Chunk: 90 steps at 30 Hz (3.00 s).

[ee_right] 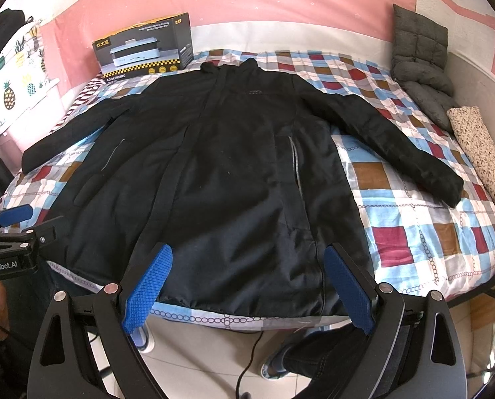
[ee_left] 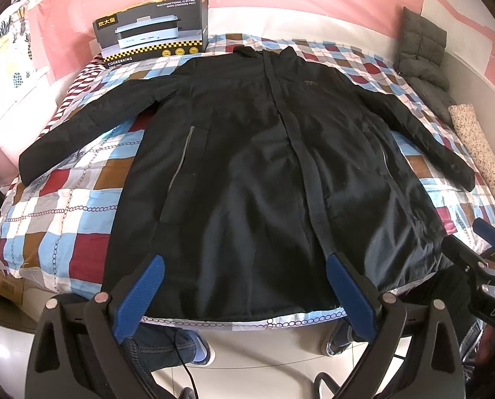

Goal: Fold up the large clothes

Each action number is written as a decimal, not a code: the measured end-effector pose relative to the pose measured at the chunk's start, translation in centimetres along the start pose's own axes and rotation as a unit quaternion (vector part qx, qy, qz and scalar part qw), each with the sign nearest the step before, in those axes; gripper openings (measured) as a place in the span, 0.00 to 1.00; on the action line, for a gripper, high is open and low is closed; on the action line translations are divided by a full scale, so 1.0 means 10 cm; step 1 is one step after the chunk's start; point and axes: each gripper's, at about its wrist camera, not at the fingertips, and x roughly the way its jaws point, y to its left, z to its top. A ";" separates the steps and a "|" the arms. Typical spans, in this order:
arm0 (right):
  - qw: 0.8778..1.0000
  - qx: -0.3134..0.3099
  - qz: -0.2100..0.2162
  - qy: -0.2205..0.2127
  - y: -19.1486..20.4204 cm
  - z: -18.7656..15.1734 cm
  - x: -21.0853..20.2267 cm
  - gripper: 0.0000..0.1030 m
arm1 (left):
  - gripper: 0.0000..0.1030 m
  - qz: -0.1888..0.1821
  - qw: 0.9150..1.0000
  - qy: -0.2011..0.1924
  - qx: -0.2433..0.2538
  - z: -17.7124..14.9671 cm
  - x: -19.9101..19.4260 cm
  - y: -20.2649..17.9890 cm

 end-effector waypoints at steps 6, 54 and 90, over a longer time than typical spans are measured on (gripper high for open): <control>1.000 0.000 0.000 0.000 0.00 0.00 -0.01 0.90 | 0.96 -0.004 1.000 0.000 -0.002 -0.01 -0.01 0.03; 1.000 -0.010 0.000 0.001 0.08 0.04 0.04 0.90 | 0.96 0.005 1.000 0.008 0.001 0.01 0.07 0.07; 0.996 -0.087 0.021 -0.008 0.62 1.21 1.19 0.90 | 0.74 0.083 0.970 -0.023 -0.228 0.86 1.09 2.31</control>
